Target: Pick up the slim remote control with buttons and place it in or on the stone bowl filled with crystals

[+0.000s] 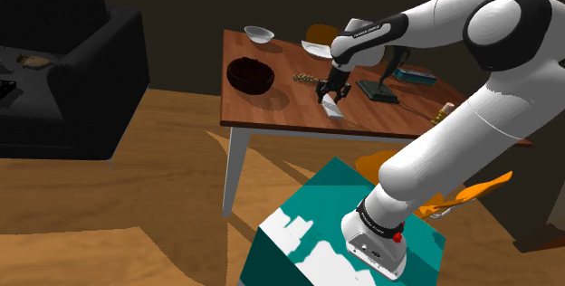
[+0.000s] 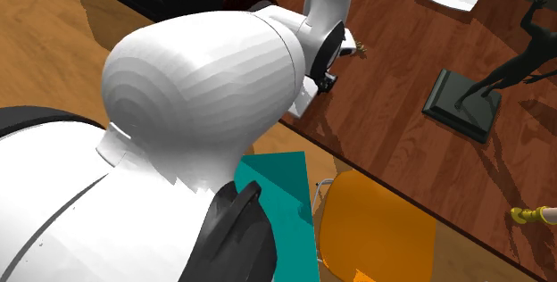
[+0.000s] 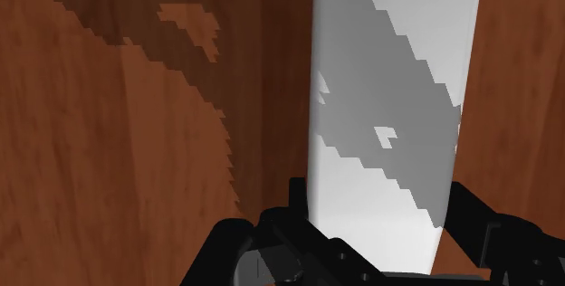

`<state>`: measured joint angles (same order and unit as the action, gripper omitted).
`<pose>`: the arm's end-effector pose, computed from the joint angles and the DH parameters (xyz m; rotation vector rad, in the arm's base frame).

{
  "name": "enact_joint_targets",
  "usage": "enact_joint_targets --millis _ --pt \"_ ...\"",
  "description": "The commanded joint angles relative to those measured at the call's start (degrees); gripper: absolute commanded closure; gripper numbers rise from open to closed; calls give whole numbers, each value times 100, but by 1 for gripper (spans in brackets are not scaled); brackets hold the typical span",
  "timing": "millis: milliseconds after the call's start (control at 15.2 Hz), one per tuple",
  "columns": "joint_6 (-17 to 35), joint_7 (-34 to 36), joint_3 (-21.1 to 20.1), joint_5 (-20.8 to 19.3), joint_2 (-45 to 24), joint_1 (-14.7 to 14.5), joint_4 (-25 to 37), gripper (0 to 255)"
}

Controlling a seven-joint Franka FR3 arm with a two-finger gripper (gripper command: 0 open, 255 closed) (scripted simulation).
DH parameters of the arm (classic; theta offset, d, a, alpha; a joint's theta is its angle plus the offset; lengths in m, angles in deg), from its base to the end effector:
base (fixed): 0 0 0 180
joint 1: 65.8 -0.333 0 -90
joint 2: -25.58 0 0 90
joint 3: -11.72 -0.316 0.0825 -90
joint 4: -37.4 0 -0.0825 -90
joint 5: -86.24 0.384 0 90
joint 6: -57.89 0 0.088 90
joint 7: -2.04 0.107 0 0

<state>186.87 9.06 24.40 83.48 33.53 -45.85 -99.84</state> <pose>0.3993 -0.2574 0.3690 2.9677 -1.0155 -0.0151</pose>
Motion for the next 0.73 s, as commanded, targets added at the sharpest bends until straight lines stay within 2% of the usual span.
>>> enact_joint_targets --millis 0,660 --pt "-179 22 -14 -11 76 -5 102 255" --pt "-987 67 -55 -65 441 -4 550 255"
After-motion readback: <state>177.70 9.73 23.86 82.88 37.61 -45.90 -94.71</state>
